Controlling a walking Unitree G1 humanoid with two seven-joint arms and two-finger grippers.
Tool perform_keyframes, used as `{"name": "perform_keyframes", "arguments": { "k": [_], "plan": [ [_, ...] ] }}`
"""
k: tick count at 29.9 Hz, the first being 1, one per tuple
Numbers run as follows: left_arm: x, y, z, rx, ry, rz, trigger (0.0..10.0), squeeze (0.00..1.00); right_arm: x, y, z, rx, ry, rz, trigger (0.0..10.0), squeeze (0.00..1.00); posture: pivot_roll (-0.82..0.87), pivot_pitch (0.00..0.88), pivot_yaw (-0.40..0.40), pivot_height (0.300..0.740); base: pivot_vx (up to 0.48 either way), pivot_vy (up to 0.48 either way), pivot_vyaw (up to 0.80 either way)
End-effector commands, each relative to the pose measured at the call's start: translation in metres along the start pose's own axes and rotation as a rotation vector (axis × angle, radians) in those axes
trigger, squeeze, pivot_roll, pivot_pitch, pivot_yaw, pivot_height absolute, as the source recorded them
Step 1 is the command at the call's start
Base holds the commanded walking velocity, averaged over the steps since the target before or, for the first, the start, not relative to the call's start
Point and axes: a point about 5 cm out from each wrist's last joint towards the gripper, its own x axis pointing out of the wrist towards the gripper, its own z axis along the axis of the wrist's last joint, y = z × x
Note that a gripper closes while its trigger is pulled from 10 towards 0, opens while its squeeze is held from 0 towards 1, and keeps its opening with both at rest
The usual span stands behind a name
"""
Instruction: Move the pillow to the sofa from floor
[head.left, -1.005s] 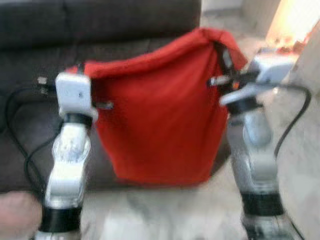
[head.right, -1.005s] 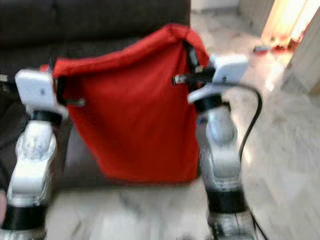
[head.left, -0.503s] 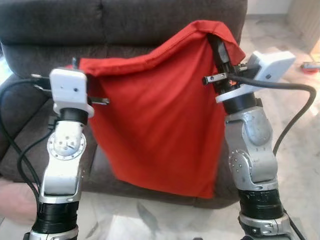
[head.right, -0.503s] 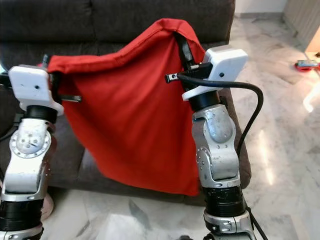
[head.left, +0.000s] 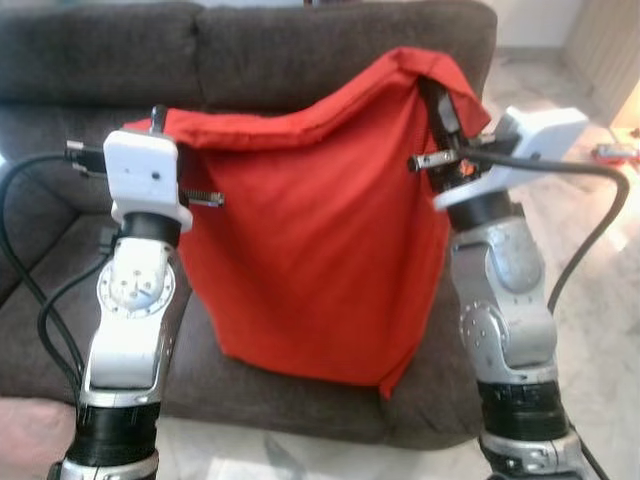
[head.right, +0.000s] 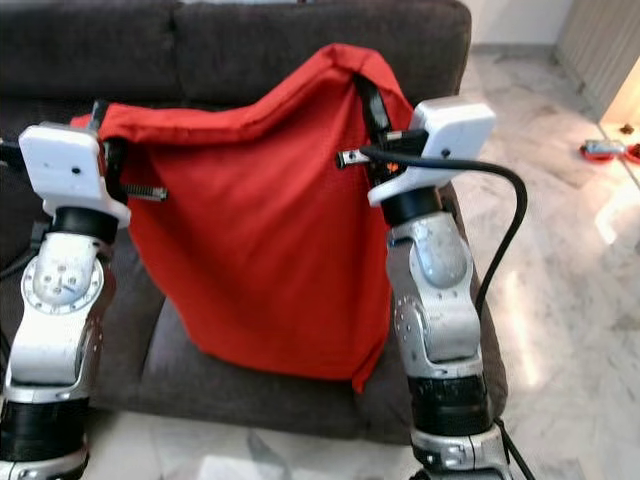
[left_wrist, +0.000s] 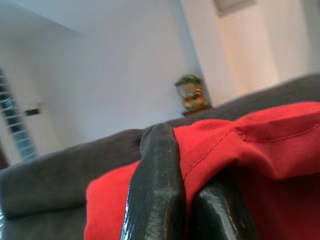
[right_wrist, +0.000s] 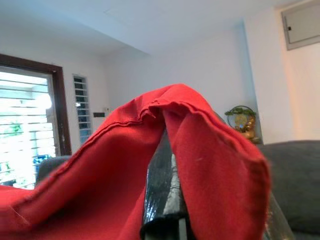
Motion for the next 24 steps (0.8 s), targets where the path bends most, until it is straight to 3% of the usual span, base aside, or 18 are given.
{"name": "perform_keyframes", "arguments": {
  "k": [1,4,6,10,13,14,18,24],
  "plan": [
    [-0.002,-0.01,-0.003,0.001,0.018,-0.082,10.0,0.0,0.002,0.0,0.006,-0.009,-0.034,0.0,10.0,0.0,-0.06,0.073,0.048,0.74,0.0,0.0,0.0],
    [-0.011,-0.025,-0.017,-0.071,0.1,-0.182,10.0,0.0,-0.007,-0.001,-0.011,-0.007,0.038,0.007,10.0,0.0,-0.06,0.075,0.048,0.74,0.0,0.0,0.0],
    [-0.018,-0.036,-0.025,-0.063,0.137,-0.261,10.0,0.0,-0.014,-0.003,-0.022,-0.011,0.083,0.006,10.0,0.0,-0.06,0.076,0.049,0.74,0.0,0.0,0.0],
    [-0.023,-0.044,-0.029,-0.05,0.158,-0.318,10.0,0.0,-0.023,-0.007,-0.033,-0.017,0.128,-0.006,10.0,0.0,-0.06,0.079,0.049,0.74,0.0,0.0,0.0],
    [-0.028,-0.051,-0.035,0.002,0.183,-0.392,10.0,0.0,-0.031,-0.009,-0.044,-0.035,0.176,-0.012,10.0,0.0,-0.06,0.081,0.049,0.74,0.0,0.0,0.0],
    [-0.033,-0.055,-0.04,0.051,0.202,-0.452,10.0,0.0,-0.039,-0.01,-0.053,-0.035,0.212,-0.013,10.0,0.0,-0.06,0.081,0.05,0.74,0.0,0.0,0.0],
    [-0.042,-0.059,-0.051,0.179,0.224,-0.526,10.0,0.0,-0.052,-0.012,-0.068,-0.038,0.27,-0.029,10.0,0.0,-0.06,0.083,0.05,0.74,0.0,0.0,0.0],
    [-0.054,-0.064,-0.065,0.229,0.282,-0.589,10.0,0.0,-0.068,-0.013,-0.086,-0.061,0.347,-0.042,10.0,0.0,-0.06,0.085,0.051,0.74,0.0,0.0,0.0]
  ]
}}
